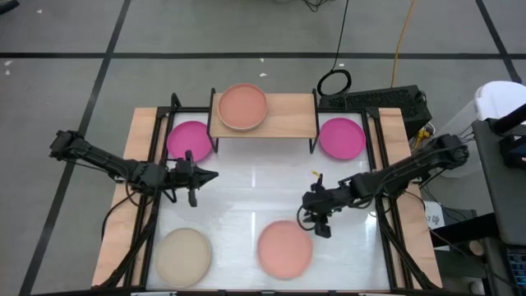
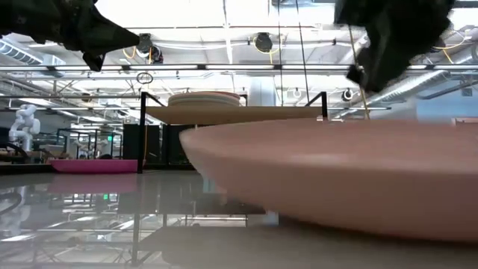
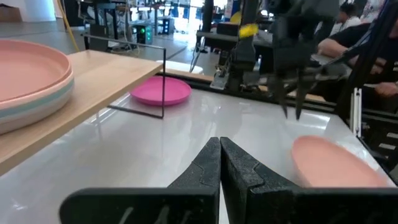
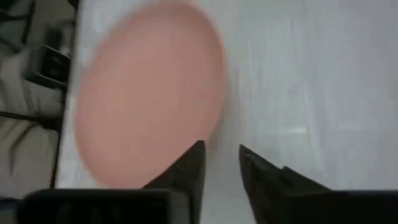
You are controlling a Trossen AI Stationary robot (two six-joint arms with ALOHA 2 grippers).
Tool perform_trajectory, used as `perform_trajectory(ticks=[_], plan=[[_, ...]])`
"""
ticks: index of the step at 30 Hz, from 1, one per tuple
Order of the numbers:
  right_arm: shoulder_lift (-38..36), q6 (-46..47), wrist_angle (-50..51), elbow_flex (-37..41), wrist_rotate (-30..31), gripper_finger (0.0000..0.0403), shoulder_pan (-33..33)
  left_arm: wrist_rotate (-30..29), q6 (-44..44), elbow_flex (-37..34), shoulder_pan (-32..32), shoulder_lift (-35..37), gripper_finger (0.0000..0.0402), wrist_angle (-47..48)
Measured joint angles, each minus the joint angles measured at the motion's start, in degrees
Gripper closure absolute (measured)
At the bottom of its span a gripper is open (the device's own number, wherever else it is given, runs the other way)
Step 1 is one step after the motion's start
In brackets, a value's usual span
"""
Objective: Place and stack plates onto a shelf
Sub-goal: Put the light brown plate on the shelf
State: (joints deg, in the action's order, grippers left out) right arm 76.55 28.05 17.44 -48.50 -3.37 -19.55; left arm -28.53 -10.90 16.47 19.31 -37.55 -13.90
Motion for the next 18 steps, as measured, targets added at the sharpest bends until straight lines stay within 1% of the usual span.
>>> perform_trajectory(ticks=[2, 5, 8, 10, 14, 18], plan=[[1.69, 1.98, -1.41, 1.53, -1.21, 0.0296, -0.05, 0.01, 0.04, 0.02, 0.0, -0.28, 0.0398, 0.19], [4.5, 4.32, -2.48, 3.52, -1.49, 0.0255, 0.06, 0.0, 0.04, 0.02, 0.0, -0.84, 0.0398, -0.1], [7.43, 3.97, -4.75, 3.58, -2.72, 0.0219, 0.23, 0.0, -0.23, 0.02, 0.0, -1.05, 0.0398, -0.12], [9.09, 3.97, -8.48, 3.58, -2.88, 0.02, 0.34, 0.0, -0.24, 0.02, 0.0, -1.14, 0.0398, -0.04], [11.42, 3.36, -16.22, 3.57, -4.07, 0.0175, 0.72, 0.0, -0.26, 0.02, 0.0, -1.45, 0.0398, -0.19], [12.49, 5.14, -17.86, 3.55, -4.32, 0.0168, 1.71, 0.0, -0.39, 0.02, 0.0, -1.45, 0.0398, -0.15]])
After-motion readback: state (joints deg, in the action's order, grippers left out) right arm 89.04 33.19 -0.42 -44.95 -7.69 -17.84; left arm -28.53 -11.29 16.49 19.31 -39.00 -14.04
